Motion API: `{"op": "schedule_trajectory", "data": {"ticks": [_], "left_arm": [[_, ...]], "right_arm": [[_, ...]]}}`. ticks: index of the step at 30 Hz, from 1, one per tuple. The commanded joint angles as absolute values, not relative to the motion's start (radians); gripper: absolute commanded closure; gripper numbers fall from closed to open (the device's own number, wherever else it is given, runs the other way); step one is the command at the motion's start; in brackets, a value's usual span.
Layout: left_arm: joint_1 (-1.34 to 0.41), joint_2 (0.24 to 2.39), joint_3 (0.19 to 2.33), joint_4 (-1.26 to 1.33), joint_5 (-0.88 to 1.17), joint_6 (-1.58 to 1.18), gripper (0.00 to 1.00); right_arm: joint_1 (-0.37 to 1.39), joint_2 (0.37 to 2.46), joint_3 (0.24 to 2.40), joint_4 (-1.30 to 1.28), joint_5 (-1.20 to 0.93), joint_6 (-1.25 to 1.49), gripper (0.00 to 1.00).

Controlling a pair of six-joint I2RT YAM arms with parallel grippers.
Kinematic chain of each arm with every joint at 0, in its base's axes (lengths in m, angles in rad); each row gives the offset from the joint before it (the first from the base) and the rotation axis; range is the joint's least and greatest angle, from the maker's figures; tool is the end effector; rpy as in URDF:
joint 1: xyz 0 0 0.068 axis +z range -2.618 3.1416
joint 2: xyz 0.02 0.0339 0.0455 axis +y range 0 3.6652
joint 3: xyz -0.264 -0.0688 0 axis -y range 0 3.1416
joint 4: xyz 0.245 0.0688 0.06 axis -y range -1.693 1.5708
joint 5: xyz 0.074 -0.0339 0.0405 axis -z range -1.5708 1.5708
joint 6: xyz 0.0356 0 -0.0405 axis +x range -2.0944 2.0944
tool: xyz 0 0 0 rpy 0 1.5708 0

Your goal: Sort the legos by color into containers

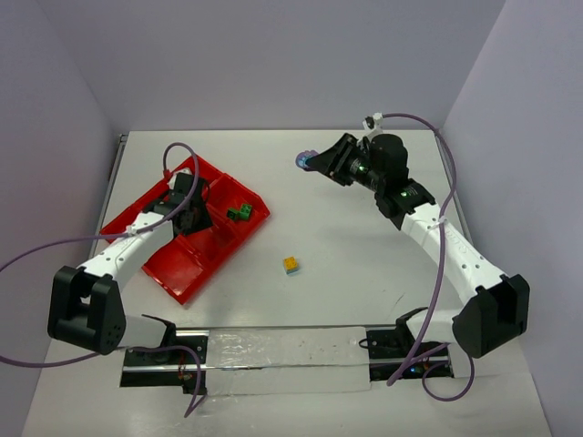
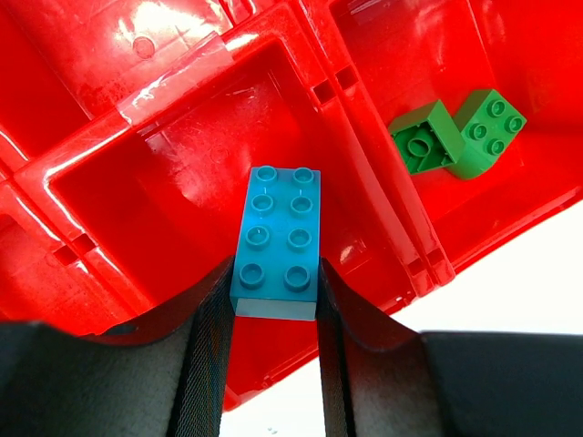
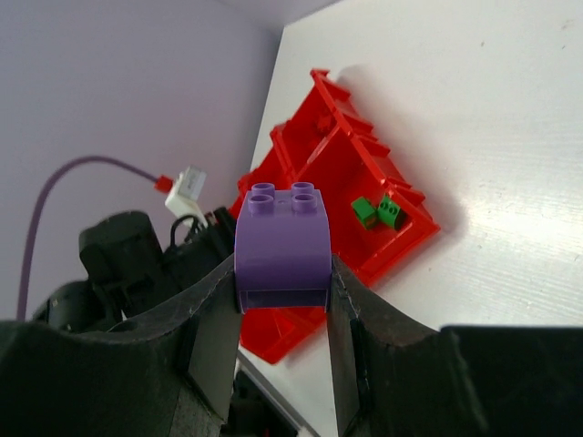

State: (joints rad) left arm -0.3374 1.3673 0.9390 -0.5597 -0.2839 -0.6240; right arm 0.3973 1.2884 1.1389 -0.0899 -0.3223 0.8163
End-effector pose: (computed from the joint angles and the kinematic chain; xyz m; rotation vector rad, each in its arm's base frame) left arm 0.2618 -0.0813 0.2346 -0.4628 2.4577 -0.0299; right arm 0.2744 0.1274 0.3643 0.1611 1.9470 1.1266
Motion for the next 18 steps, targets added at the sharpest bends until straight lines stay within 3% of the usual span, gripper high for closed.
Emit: {"op": "schedule_trajectory", "data": {"ticks": [1,2,4,12,18], "left_arm": [[-0.334,1.369,0.950,-0.531,-0.284,-0.616,0.37],[-0.334,1.361,0.955,-0.541,-0.284,-0.611,0.28],[-0.334,1.339,0.982,-0.576,-0.288,-0.597,0.25],[-0.319,1.267,1.243,-0.779,-0.364,-0.538,0.24],[-0.161,1.295,1.481,-0.881,-0.315,-0.526,0.23]], "right_arm": [[0.430,1.317,1.225,-0.106,-0.406,0.738,1.00],[0.438,1.325,1.242,-0.127,-0.411,0.720,1.00],[0.454,1.330,1.251,-0.144,-0.416,0.699,1.00],[0.569,1.389,1.290,-0.223,-0.443,0.594,1.00],[0.772,1.516,1.411,-0.311,-0.427,0.495,1.00]]}}
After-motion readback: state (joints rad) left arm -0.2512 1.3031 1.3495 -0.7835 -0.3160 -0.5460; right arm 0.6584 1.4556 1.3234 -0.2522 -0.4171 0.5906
